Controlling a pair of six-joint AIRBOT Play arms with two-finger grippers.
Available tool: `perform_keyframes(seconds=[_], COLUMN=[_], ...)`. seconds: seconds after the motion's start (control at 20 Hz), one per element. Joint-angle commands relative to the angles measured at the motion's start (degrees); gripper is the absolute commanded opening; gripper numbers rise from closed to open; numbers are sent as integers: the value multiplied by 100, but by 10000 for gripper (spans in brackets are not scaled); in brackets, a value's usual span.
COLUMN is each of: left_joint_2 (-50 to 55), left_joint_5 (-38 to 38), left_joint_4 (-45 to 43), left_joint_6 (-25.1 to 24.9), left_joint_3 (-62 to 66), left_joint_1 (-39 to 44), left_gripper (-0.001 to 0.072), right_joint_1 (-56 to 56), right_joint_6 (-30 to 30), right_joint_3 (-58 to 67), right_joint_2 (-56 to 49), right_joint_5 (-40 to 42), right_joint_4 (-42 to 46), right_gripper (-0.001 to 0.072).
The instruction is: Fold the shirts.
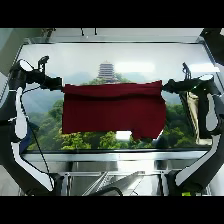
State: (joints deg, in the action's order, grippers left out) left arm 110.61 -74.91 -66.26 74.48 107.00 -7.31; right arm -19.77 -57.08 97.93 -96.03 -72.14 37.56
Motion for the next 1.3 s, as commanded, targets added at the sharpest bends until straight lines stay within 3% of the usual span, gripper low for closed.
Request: perform_keyframes(seconds=[0.0, 0.1, 0.15, 0.2, 0.25, 0.3, 0.35, 0.5, 0.6, 0.85, 0.95, 1.15, 1.2, 1.25], left_joint_2=[26, -28, -48, -48, -48, -46, -48, -175, -573, -1930, -2264, -2400, -2400, -2400], left_joint_5=[125, 44, -87, -339, -623, -933, -1300, -2168, -2181, -1207, -706, 243, 503, 739], left_joint_4=[33, 33, 28, 31, 28, 22, 11, -2, -9, -9, 37, 675, 1003, 1322], left_joint_6=[-13, -9, -9, -9, 37, 160, 310, 542, 544, 153, 28, -483, -616, -750], left_joint_3=[-275, -254, -155, 24, 251, 494, 721, 612, -358, -3716, -4712, -5567, -5672, -5755], left_joint_1=[24, 24, 17, 9, -24, -46, -105, -332, -479, -817, -866, -767, -754, -754], left_gripper=[15, 18, 23, 285, 674, 700, 700, 699, 699, 699, 698, 698, 687, 563], right_joint_1=[-4, -4, -13, -31, -61, -131, -240, -623, -901, -1440, -1456, -1416, -1379, -1320], right_joint_6=[-81, -74, -81, -87, -164, -260, -275, -448, -501, -710, -769, -608, -511, -428], right_joint_3=[-26, -17, -17, -9, 11, 13, 11, -321, -1150, -3724, -4527, -5593, -5796, -6000], right_joint_2=[-214, -173, -111, -35, 70, 221, 376, 828, 1259, 2756, 3248, 3565, 3565, 3563], right_joint_5=[-76, -76, -101, -162, -273, -393, -592, -1239, -1421, -1117, -804, -404, -350, -249], right_joint_4=[107, 63, 63, 74, 96, 111, 136, 282, 282, 964, 1224, 1005, 909, 822], right_gripper=[18, 22, 158, 385, 423, 373, 269, 336, 335, 344, 486, 490, 490, 490])
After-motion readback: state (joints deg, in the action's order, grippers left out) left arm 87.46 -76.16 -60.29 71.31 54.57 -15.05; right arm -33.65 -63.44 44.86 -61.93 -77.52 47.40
